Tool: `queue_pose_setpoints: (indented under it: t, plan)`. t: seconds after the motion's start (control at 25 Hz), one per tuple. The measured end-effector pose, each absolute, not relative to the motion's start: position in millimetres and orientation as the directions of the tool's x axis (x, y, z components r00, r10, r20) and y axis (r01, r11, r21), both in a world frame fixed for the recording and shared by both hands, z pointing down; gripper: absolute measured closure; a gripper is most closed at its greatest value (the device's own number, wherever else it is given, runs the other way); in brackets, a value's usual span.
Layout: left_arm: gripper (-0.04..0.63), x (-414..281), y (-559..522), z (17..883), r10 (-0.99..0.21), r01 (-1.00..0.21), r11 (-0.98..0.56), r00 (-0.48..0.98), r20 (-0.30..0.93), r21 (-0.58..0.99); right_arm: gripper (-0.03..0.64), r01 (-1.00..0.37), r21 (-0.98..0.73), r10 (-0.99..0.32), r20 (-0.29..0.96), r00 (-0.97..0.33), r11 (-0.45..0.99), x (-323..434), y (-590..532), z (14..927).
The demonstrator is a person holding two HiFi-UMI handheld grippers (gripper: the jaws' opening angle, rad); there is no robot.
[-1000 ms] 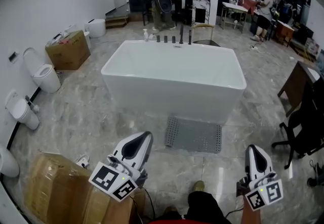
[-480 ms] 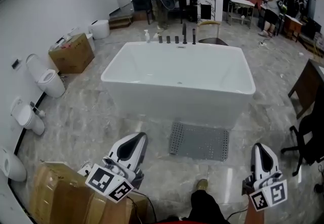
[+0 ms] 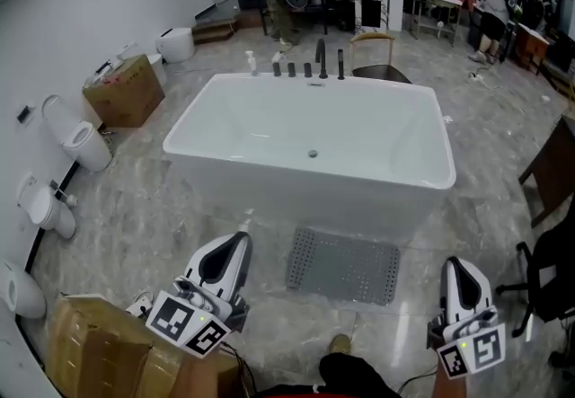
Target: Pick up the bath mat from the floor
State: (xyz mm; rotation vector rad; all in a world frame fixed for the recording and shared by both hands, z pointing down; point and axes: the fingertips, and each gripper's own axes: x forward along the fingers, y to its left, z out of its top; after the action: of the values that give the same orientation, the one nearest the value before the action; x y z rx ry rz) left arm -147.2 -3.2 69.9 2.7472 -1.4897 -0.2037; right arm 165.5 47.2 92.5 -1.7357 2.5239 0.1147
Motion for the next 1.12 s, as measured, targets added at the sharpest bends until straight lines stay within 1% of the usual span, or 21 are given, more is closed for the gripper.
queue_pose_setpoints:
  t: [0.2, 0.56, 0.88, 1.12]
  plan:
    - [0.584, -126.2, -38.6, 74.1, -0.861, -0.861, -0.506, 0.500, -0.093, 0.054, 0.614, -0.928, -0.001, -0.924, -0.086, -0.371, 0.373, 196.0, 9.6, 101.7]
    - [0.584, -107.0, -93.7, 103.4, -0.874, -0.873, -0.486, 0.485, -0.023, 0.043, 0.614, -0.946, -0.013, -0.945, -0.030, -0.325, 0.325, 227.1, -40.5, 132.0]
    - [0.584, -99.5, -140.0, 158.1, -0.863, -0.865, -0.497, 0.501, 0.060, 0.073, 0.614, -0.965, -0.017, -0.963, 0.057, -0.262, 0.261, 237.3, -70.6, 176.4]
    - [0.584, -105.6, -169.2, 220.0, -0.847, -0.855, -0.508, 0.518, 0.119, 0.102, 0.614, -0.976, -0.035, -0.968, 0.130, -0.217, 0.214, 237.2, -91.6, 226.3]
